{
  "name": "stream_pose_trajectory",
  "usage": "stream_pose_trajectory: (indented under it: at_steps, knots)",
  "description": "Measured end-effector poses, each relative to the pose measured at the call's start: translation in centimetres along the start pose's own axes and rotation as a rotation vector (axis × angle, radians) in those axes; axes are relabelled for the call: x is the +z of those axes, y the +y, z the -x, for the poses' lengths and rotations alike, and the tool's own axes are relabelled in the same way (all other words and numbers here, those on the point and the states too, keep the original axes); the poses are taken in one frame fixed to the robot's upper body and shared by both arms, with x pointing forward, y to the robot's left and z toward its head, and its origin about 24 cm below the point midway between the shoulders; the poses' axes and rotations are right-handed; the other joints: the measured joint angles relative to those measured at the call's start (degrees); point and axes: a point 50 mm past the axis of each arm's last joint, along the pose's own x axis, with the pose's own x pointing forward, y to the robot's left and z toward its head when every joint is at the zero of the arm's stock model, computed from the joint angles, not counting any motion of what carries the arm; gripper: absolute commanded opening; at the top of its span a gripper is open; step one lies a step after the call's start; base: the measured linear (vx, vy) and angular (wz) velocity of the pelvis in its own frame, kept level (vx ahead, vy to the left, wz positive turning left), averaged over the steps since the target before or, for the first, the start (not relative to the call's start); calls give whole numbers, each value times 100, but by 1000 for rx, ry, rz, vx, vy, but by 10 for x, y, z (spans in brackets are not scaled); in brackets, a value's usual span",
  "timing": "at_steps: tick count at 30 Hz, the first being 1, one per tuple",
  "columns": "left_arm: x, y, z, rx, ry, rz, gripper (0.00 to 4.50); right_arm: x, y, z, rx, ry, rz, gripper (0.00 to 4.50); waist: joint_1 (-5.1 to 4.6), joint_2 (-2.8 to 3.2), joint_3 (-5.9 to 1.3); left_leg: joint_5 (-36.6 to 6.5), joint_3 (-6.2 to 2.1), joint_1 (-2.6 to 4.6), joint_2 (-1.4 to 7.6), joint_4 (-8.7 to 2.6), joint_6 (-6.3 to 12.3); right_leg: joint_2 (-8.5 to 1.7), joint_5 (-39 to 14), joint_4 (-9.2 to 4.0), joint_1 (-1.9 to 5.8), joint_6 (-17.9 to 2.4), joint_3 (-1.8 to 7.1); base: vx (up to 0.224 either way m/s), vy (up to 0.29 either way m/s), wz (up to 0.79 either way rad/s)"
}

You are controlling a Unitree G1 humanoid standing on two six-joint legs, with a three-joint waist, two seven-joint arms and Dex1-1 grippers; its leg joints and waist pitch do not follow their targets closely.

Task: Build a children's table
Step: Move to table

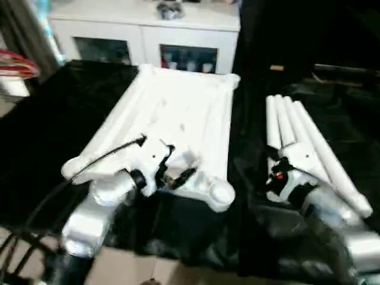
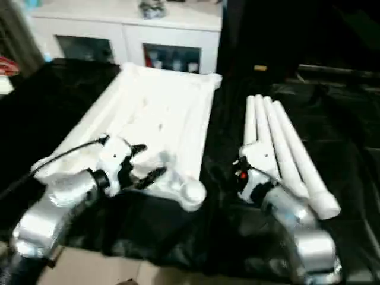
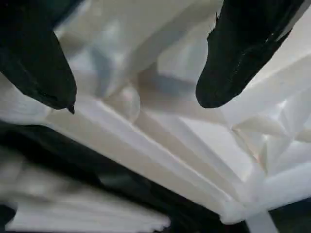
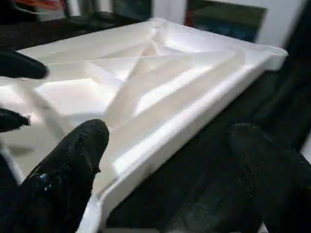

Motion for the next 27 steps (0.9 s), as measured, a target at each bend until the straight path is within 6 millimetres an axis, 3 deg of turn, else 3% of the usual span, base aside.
stream_pose_trajectory:
  at_steps: [5, 10, 14, 19, 24, 27]
  knots:
    - [5, 11, -7, -144, 17, -66, 445, 5, -8, 2, 114, 39, 48, 443, -11, -49, 29, 109, 128, 14, 59, -44, 47, -14, 94, -34, -4, -24, 13, -69, 12, -1]
    - [-1, 11, -11, -323, 55, -45, 445, 1, -6, 7, 245, 94, 78, 443, -6, -120, 69, 145, 185, 2, 101, -59, 52, -12, 112, -30, -32, -28, 11, 0, 0, 0]
    - [-1, 15, -11, -397, 107, -92, 418, -2, -2, 9, 325, 134, 101, 450, 10, -145, 83, 147, 239, -12, 133, -67, 54, -12, 112, -33, -53, -29, 10, 0, 0, 0]
    - [0, 20, -11, -403, 127, -138, 418, -3, 0, 9, 363, 145, 102, 450, 47, -168, 80, 178, 259, -93, 136, -70, 102, -15, 118, -30, -139, -31, 13, 0, 0, 0]
    - [-4, 20, -12, -425, 150, -123, 418, -3, 1, 9, 378, 147, 101, 450, 115, -209, 93, 180, 269, -98, 146, -70, 106, -14, 118, -29, -148, -32, 12, 0, 0, 0]
    - [-11, 22, -14, -428, 206, -150, 418, -5, 4, 8, 393, 149, 101, 450, 162, -267, 102, 184, 286, -96, 161, -70, 100, -14, 118, -26, -148, -32, 9, 0, 0, 0]
